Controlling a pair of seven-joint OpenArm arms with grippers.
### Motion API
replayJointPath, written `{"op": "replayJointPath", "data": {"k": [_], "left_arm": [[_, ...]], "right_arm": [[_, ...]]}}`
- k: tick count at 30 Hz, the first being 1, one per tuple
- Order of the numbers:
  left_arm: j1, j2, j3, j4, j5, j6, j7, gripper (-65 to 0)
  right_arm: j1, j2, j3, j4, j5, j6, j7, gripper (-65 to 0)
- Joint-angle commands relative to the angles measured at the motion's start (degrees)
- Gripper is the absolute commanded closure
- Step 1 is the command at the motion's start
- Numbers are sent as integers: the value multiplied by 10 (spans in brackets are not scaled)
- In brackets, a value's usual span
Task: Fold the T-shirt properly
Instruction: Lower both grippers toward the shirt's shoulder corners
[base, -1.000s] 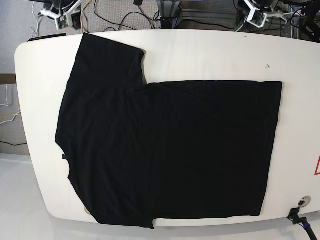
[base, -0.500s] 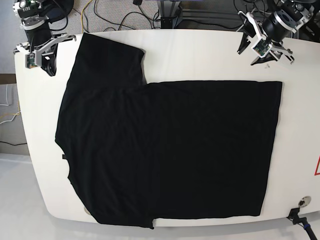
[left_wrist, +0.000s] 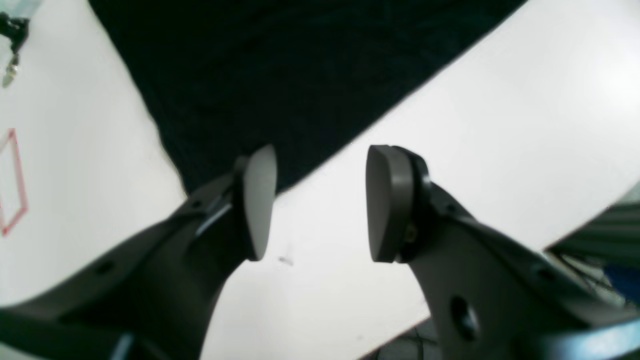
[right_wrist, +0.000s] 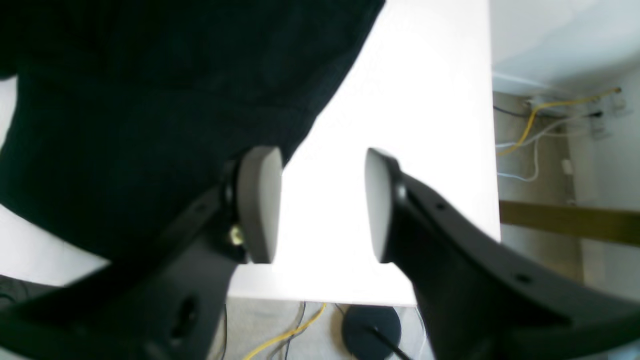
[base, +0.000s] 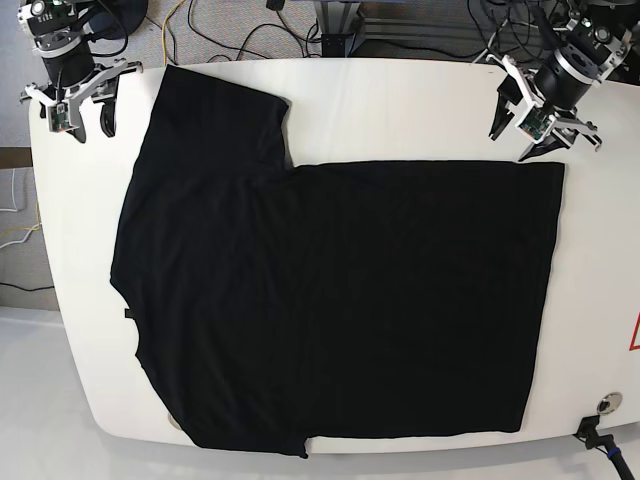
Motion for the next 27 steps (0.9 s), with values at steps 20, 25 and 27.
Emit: {"op": "replayJointPath", "data": {"k": [20,25,27], "left_arm": [[-117,10,-54,-99,-30,-19,24,-277],[-140,17,-68,-102,-36,-36,31,-286],[-147,16,-63,-102,-37,-40,35,-298]], "right_arm": [[49,6,-2,-98,65,-10,-12,-286],[55,5,-4,-105,71,-10,-17,-284],[57,4,-4,-102,71,-10,-18,-284]]}}
